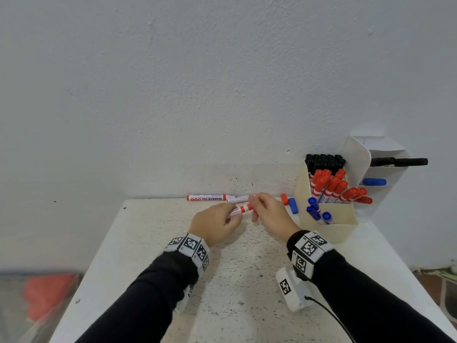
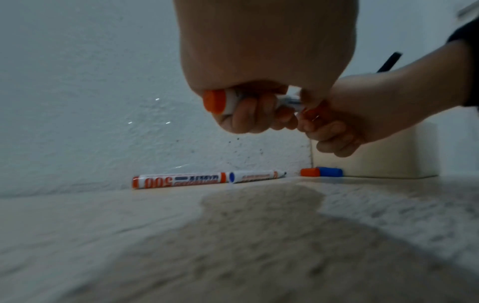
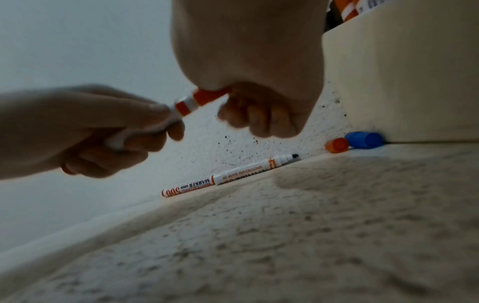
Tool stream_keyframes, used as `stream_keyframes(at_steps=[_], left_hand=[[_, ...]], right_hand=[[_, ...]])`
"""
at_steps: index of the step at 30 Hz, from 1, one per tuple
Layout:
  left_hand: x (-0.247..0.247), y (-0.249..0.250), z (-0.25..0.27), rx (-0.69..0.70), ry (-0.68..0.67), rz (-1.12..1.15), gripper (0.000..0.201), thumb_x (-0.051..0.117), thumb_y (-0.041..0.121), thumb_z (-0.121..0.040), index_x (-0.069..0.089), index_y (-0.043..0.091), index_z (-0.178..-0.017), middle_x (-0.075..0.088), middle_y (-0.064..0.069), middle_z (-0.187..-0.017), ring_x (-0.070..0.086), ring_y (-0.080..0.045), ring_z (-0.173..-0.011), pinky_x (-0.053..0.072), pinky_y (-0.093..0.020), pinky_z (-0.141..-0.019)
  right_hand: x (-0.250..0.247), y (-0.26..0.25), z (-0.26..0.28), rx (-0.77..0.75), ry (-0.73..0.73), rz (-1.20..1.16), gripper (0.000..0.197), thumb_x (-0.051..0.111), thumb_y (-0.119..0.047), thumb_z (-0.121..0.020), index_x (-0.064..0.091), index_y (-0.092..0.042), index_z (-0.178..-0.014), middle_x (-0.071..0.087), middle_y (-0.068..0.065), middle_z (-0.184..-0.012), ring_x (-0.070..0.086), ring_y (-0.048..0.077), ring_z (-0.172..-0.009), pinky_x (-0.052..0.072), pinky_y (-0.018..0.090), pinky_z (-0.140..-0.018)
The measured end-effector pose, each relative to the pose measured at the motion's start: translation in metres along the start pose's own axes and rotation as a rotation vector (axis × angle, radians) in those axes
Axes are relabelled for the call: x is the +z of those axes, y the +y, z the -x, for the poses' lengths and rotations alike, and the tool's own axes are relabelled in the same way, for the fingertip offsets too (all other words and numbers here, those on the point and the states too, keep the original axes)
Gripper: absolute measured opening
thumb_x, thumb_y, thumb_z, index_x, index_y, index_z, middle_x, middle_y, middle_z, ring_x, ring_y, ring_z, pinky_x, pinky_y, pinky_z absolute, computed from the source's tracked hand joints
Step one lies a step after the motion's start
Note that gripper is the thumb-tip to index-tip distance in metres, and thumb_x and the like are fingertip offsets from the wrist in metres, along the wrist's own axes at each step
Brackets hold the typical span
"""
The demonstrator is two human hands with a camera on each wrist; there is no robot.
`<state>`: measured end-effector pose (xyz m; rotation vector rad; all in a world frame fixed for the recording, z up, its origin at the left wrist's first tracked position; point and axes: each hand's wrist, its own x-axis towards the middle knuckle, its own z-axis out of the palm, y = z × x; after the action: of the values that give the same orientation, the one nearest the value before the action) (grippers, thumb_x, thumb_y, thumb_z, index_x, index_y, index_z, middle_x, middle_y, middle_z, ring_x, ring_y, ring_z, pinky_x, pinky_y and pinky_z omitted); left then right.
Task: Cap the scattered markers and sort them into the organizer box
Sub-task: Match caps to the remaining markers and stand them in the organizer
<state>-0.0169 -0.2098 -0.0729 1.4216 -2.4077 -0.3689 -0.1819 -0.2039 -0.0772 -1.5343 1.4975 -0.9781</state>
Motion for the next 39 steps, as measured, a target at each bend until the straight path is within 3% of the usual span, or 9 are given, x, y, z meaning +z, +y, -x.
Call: stream_keyframes(at_steps=[3, 6, 10, 15, 20, 24, 30, 36, 39], left_hand=[[-0.002, 0.015, 0.000, 0.048, 0.002, -0.146, 0.033, 0.030, 0.042, -0.099, 0.050, 0.016, -0.095, 0.058, 0.001, -0.083, 0.056, -0.017, -0.074, 0.035, -0.026, -0.055], [-0.004, 0.024, -0.001, 0.033, -0.038, -0.211, 0.038, 0.025, 0.041, -0.100, 0.048, 0.012, -0.096, 0.059, -0.005, -0.085, 0.052, -0.020, -0.070, 0.036, -0.028, -0.058], [-0.012, 0.023, -0.005, -0.037, -0.241, 0.186, 0.043, 0.028, 0.042, -0.100, 0.039, 0.015, -0.069, 0.042, 0.001, -0.063, 0.039, -0.013, -0.057, 0.031, -0.023, -0.052], [-0.016, 0.023, -0.004, -0.229, -0.449, 0.719, 0.046, 0.031, 0.049, -0.097, 0.035, 0.018, -0.064, 0.031, 0.006, -0.049, 0.023, -0.007, -0.034, 0.020, -0.013, -0.035], [-0.010, 0.014, -0.014, -0.073, -0.239, 0.564, 0.041, 0.032, 0.045, -0.097, 0.047, 0.019, -0.069, 0.048, 0.005, -0.063, 0.042, -0.002, -0.049, 0.038, -0.018, -0.054], [-0.009, -0.006, -0.026, -0.168, -0.071, 0.571, 0.044, 0.027, 0.040, -0.100, 0.063, 0.019, -0.111, 0.060, 0.005, -0.106, 0.054, -0.012, -0.097, 0.039, -0.031, -0.092], [0.000, -0.046, -0.034, -0.252, -0.014, -0.222, 0.038, 0.039, 0.018, -0.094, 0.048, 0.020, -0.131, 0.047, 0.002, -0.135, 0.047, -0.018, -0.119, 0.039, -0.033, -0.098], [0.002, -0.056, -0.043, -0.239, -0.052, -0.417, 0.032, 0.040, 0.019, -0.096, 0.047, 0.024, -0.127, 0.047, 0.000, -0.126, 0.040, -0.019, -0.120, 0.036, -0.031, -0.097], [0.003, -0.055, -0.043, -0.290, -0.071, -0.466, 0.027, 0.042, 0.024, -0.096, 0.051, 0.022, -0.121, 0.047, -0.001, -0.122, 0.041, -0.020, -0.117, 0.038, -0.032, -0.097]], right_hand=[[0.001, -0.001, -0.003, 0.063, 0.156, 0.132, 0.045, 0.034, -0.042, -0.097, 0.050, -0.017, -0.063, 0.044, -0.002, -0.056, 0.044, 0.014, -0.055, 0.037, 0.030, -0.058], [0.004, -0.005, -0.006, 0.163, 0.207, 0.102, 0.042, 0.035, -0.029, -0.095, 0.043, -0.016, -0.056, 0.043, 0.002, -0.057, 0.043, 0.017, -0.057, 0.035, 0.033, -0.059], [0.008, -0.013, -0.001, 0.075, 0.187, -0.067, 0.040, 0.037, -0.016, -0.094, 0.036, -0.016, -0.054, 0.034, 0.001, -0.054, 0.032, 0.014, -0.052, 0.026, 0.030, -0.053], [0.007, -0.017, 0.002, -0.043, 0.152, -0.061, 0.042, 0.037, -0.013, -0.095, 0.033, -0.018, -0.054, 0.028, -0.001, -0.053, 0.028, 0.012, -0.053, 0.025, 0.028, -0.055], [0.000, -0.026, 0.000, -0.181, 0.184, 0.044, 0.039, 0.044, -0.024, -0.096, 0.039, -0.019, -0.059, 0.035, -0.006, -0.053, 0.032, 0.004, -0.048, 0.029, 0.016, -0.048], [-0.003, -0.038, 0.001, -0.283, 0.359, 0.090, 0.025, 0.057, -0.028, -0.090, 0.050, -0.014, -0.071, 0.047, -0.007, -0.059, 0.045, -0.001, -0.051, 0.036, 0.009, -0.051], [-0.036, -0.063, 0.008, -0.423, 0.502, 0.086, 0.017, 0.058, -0.013, -0.090, 0.063, -0.010, -0.105, 0.062, 0.001, -0.088, 0.053, -0.008, -0.068, 0.039, 0.004, -0.063], [-0.102, -0.086, 0.026, -0.575, 0.843, 0.204, 0.020, 0.048, -0.005, -0.094, 0.061, -0.002, -0.108, 0.059, -0.002, -0.093, 0.059, -0.007, -0.077, 0.039, -0.001, -0.072], [-0.130, -0.083, 0.029, -0.560, 0.872, 0.211, 0.022, 0.043, -0.001, -0.095, 0.059, 0.000, -0.109, 0.053, 0.002, -0.095, 0.054, -0.016, -0.070, 0.038, -0.002, -0.067]])
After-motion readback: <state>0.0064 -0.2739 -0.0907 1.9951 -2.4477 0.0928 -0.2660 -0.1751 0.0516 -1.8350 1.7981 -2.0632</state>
